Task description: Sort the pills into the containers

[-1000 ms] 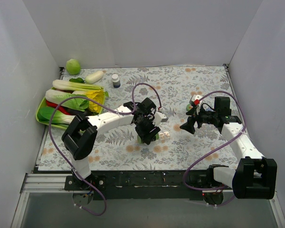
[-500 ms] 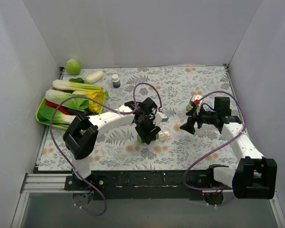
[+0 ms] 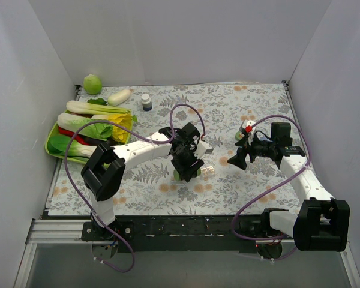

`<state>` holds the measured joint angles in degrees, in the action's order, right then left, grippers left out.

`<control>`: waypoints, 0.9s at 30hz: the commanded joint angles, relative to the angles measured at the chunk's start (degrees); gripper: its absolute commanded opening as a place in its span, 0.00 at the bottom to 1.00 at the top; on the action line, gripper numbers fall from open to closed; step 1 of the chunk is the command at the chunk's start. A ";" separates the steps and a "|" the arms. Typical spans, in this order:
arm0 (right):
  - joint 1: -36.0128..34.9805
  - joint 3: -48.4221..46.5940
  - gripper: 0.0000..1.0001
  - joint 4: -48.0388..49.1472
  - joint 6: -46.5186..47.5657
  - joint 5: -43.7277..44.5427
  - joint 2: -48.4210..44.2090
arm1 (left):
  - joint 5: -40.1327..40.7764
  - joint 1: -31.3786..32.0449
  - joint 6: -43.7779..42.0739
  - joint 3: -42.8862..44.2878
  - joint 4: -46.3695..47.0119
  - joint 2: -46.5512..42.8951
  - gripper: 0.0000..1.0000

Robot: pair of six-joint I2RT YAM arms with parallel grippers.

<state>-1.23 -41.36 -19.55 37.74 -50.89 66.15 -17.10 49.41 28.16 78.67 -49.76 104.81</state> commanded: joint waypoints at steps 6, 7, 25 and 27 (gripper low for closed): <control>0.36 -1.44 0.98 0.22 0.76 -0.26 0.38 | 0.75 0.60 0.58 2.89 -1.13 0.48 0.00; 0.36 -1.53 0.98 0.22 0.67 -0.26 0.38 | 0.84 0.60 0.66 2.98 -1.31 0.57 0.00; 0.36 -1.44 0.98 0.13 0.76 -0.26 0.38 | 1.28 0.87 0.75 3.24 -1.48 0.92 0.00; 0.36 -1.53 0.98 0.13 0.85 -0.26 0.38 | 1.11 0.87 0.84 2.98 -1.13 0.92 0.00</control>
<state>-1.13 -41.36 -19.57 37.76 -50.85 66.50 -15.86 50.02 28.99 80.73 -51.42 107.37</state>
